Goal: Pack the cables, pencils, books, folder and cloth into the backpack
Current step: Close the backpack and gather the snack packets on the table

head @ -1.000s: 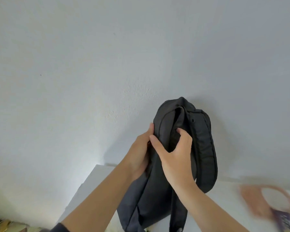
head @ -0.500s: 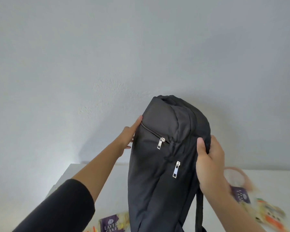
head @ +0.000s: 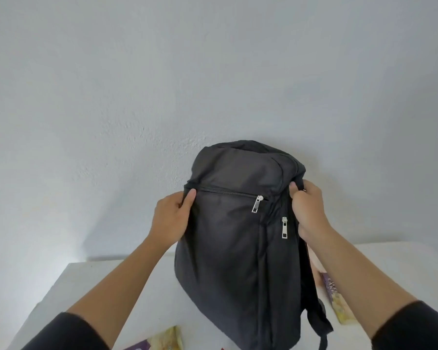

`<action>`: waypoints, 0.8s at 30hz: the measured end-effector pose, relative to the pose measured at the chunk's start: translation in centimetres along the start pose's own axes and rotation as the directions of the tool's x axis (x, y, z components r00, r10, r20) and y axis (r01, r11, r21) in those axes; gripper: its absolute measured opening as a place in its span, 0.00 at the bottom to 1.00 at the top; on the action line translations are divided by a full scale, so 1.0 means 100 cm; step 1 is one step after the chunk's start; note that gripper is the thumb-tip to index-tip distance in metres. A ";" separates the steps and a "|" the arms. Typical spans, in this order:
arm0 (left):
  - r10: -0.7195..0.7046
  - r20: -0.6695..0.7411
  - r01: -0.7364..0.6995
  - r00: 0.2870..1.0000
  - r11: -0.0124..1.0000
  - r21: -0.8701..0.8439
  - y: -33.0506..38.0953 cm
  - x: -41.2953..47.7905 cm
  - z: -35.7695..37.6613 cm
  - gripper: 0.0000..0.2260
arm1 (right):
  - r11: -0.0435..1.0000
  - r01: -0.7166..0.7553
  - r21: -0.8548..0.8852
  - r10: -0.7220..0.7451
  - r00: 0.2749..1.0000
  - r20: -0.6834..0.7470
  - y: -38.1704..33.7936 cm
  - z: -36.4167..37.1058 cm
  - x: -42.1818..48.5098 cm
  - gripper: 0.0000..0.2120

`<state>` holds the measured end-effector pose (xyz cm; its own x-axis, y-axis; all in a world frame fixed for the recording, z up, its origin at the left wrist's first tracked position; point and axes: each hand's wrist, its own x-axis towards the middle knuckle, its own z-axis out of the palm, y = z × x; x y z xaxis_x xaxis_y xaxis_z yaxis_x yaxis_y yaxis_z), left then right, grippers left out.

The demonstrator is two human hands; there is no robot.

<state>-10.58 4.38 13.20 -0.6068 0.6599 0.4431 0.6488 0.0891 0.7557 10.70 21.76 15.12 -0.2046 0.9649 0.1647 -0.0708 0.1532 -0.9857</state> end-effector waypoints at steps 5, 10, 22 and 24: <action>0.309 -0.108 -0.291 0.945 0.944 0.154 0.000 -0.019 -0.015 0.25 | 0.983 -0.052 0.176 0.027 0.990 0.140 0.002 0.029 0.021 0.12; 0.481 -0.042 -0.417 0.876 0.798 0.434 -0.009 -0.022 -0.036 0.27 | 0.987 -0.017 0.160 -0.040 0.937 0.347 -0.010 0.074 0.026 0.21; 0.433 0.002 -0.376 0.901 0.781 0.499 0.009 -0.039 -0.003 0.24 | 0.972 0.221 0.081 -0.235 0.931 0.279 0.030 0.056 -0.014 0.15; 0.335 0.076 -0.312 0.939 0.740 0.596 -0.002 -0.037 0.014 0.31 | 0.940 0.327 -0.101 -0.260 0.875 0.408 0.044 0.051 -0.031 0.23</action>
<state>-7.85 2.98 10.74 -0.3180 0.7064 0.6323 0.9429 0.3052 0.1333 6.07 18.34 10.49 -0.5589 0.7175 0.4158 -0.0351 0.4806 -0.8763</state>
